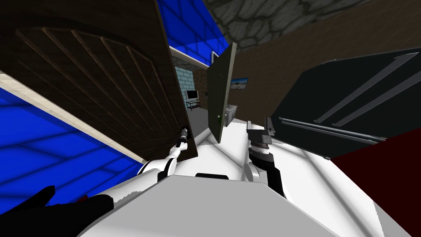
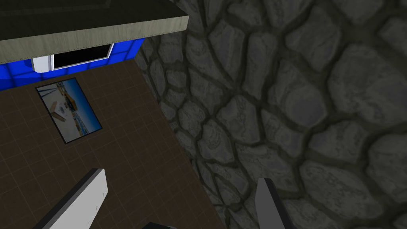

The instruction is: Pull the door open

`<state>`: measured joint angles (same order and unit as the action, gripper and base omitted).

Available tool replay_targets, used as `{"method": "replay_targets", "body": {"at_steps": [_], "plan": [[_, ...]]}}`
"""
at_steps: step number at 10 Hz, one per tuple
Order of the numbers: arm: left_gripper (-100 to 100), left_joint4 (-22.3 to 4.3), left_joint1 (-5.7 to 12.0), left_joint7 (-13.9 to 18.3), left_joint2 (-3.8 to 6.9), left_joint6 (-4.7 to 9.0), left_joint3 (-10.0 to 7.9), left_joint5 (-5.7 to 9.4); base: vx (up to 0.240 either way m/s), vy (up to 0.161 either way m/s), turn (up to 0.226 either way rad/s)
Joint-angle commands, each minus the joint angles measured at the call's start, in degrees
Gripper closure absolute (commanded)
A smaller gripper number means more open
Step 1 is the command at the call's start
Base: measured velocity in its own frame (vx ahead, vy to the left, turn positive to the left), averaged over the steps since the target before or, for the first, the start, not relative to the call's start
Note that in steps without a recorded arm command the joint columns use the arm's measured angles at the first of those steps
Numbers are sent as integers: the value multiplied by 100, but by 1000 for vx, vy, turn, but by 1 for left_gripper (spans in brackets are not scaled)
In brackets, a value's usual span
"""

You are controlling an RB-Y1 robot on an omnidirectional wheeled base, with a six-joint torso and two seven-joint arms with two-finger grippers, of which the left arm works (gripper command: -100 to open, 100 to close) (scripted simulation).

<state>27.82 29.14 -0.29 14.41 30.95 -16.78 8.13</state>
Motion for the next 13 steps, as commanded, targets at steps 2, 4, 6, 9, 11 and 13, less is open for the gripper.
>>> {"method": "replay_targets", "body": {"at_steps": [2, 4, 6, 9, 11, 13], "plan": [[100, 75, -41, 149, -13, -39, 170, -67, -210, 60, -100], [100, 91, -44, 262, -3, -40, 294, -117, -209, 85, -116], [100, 104, -46, 351, 5, -41, 392, -156, -189, 56, -78], [100, 92, -37, 386, 11, -46, 432, -171, -136, 37, -38], [100, 71, -40, 444, 3, -37, 474, -219, -147, 29, -98], [100, 68, -34, 485, 4, -30, 500, -252, -165, 72, -102]]}}
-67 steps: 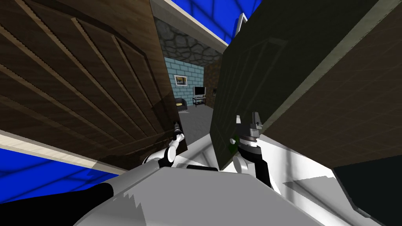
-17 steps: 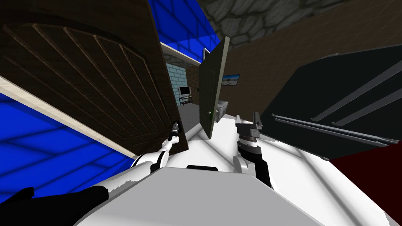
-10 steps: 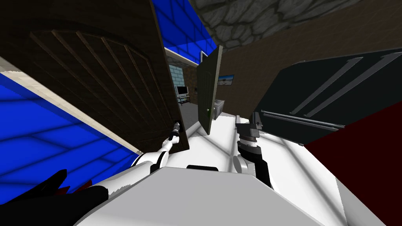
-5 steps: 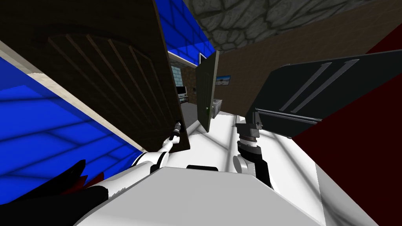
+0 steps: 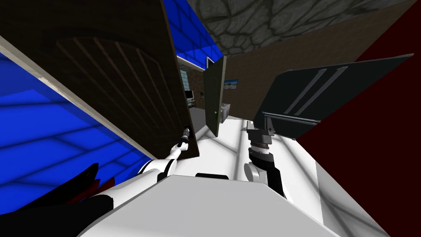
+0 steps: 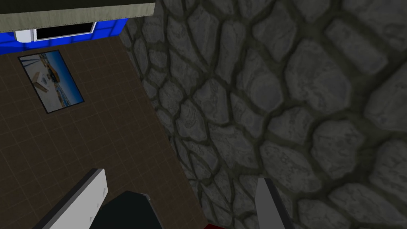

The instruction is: Pull the door open

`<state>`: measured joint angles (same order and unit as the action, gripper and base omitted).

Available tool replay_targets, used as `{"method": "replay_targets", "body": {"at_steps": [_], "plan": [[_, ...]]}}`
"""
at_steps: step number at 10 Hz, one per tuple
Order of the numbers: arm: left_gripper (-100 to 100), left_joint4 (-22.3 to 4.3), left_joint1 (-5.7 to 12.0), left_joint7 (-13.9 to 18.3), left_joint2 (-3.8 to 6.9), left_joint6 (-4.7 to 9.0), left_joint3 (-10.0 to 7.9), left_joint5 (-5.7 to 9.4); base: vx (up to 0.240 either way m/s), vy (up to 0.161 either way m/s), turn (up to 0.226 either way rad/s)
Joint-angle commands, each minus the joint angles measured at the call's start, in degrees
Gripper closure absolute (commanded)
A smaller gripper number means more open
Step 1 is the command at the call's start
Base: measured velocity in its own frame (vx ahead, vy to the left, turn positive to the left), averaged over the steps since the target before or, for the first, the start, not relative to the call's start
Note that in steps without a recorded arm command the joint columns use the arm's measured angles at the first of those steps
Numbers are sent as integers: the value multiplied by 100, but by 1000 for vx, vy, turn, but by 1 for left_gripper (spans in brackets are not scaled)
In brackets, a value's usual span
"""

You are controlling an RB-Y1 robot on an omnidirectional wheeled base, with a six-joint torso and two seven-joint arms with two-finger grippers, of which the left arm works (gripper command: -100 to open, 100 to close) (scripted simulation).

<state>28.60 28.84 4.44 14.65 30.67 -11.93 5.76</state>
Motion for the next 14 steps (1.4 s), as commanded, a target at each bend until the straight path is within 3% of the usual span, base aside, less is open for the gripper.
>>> {"method": "replay_targets", "body": {"at_steps": [1, 10, 14], "plan": [[100, -14, 0, 44, -19, 3, 34, -41, -172, 65, -118], [100, -26, 29, 241, -10, 31, 154, -202, -181, 76, -110], [100, -28, 16, 419, -5, 48, 353, -281, -154, 62, -76]]}}
